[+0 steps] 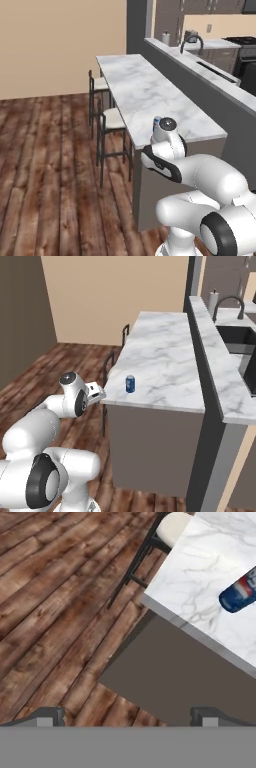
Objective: Four empty soda cans are scattered around the kitchen. Gather all the cans and cluster them next to the stove for recycling.
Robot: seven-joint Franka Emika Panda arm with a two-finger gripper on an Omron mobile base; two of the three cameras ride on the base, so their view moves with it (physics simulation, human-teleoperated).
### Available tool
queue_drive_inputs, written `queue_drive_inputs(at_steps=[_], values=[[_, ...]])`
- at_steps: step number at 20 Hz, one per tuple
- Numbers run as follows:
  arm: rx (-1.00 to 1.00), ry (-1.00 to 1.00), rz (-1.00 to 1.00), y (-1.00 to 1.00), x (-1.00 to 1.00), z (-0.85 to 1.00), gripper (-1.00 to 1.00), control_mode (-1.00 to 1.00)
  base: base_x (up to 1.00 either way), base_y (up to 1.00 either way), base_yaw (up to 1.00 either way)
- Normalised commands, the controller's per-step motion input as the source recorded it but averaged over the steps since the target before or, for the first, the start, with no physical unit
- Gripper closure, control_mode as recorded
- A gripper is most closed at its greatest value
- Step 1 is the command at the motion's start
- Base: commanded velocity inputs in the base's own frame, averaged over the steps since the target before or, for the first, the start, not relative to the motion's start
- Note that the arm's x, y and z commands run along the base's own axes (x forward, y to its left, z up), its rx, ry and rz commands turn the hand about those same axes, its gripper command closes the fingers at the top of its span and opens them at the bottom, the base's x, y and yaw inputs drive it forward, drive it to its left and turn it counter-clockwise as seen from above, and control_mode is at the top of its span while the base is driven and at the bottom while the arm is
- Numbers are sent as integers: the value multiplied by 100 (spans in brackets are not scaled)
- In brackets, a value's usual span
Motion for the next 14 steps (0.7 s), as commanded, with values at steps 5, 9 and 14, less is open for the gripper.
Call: queue_drive_inputs(at_steps=[5,9,14], values=[[0,0,0,0,0,0,-100,100,36,0,0],[0,0,0,0,0,0,-100,100,36,0,0],[0,0,0,0,0,0,-100,100,31,0,0]])
